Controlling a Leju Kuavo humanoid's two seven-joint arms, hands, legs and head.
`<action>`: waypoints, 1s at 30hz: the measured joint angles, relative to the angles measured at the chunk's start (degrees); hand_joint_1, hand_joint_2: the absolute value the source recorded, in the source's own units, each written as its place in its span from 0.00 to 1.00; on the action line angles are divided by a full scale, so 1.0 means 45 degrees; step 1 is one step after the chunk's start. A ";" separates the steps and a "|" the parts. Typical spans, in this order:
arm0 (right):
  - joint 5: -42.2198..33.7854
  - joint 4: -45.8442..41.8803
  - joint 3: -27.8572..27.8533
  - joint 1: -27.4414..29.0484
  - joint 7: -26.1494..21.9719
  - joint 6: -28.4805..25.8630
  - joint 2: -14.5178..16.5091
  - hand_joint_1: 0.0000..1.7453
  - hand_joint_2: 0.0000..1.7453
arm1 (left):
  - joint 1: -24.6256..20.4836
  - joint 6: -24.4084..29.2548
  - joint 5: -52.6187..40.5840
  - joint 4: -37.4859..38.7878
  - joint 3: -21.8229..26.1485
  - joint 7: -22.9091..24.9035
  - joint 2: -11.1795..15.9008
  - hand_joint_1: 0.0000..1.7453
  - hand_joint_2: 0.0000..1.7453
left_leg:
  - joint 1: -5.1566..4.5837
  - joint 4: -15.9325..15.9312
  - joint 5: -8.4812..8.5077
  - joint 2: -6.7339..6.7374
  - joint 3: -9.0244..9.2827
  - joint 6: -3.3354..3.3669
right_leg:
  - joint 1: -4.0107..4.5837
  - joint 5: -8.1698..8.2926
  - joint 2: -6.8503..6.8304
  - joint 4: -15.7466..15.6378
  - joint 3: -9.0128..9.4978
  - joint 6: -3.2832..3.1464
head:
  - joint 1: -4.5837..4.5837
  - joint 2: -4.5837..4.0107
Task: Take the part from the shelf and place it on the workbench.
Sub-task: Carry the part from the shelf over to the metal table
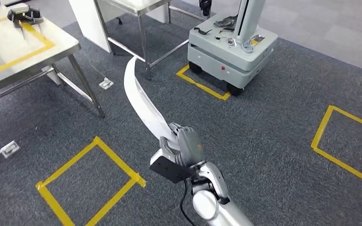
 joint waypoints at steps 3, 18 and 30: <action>-0.0025 0.0047 0.0002 -0.0006 -0.0024 -0.0005 -0.0046 1.00 1.00 | -0.0048 0.0000 0.0001 -0.0001 0.0000 0.0001 -0.0010 0.00 1.00 | 0.0006 0.0016 -0.0011 -0.0506 -0.0017 0.0096 | -0.0013 -0.0966 0.0843 0.2456 -0.1268 0.0047 | 0.0041 0.0000; -0.0046 0.0149 0.0002 -0.0086 -0.0056 -0.0023 -0.0046 1.00 1.00 | -0.0048 0.0000 0.0012 0.0007 0.0002 -0.0019 -0.0016 0.00 1.00 | 0.0030 0.2652 -0.1304 -0.0365 -0.1499 -0.0672 | 0.0027 0.0912 0.0712 -0.1011 0.0124 -0.0632 | -0.0151 0.0000; -0.0172 0.0221 -0.0001 -0.0173 -0.0083 -0.0025 -0.0049 1.00 1.00 | -0.0021 0.0000 0.0016 -0.0002 0.0005 -0.0013 0.0023 0.00 1.00 | 0.0038 -0.0033 0.0126 0.0098 -0.0065 -0.0034 | 0.0070 0.0210 -0.0075 -0.0368 0.0187 -0.0012 | -0.0067 0.0000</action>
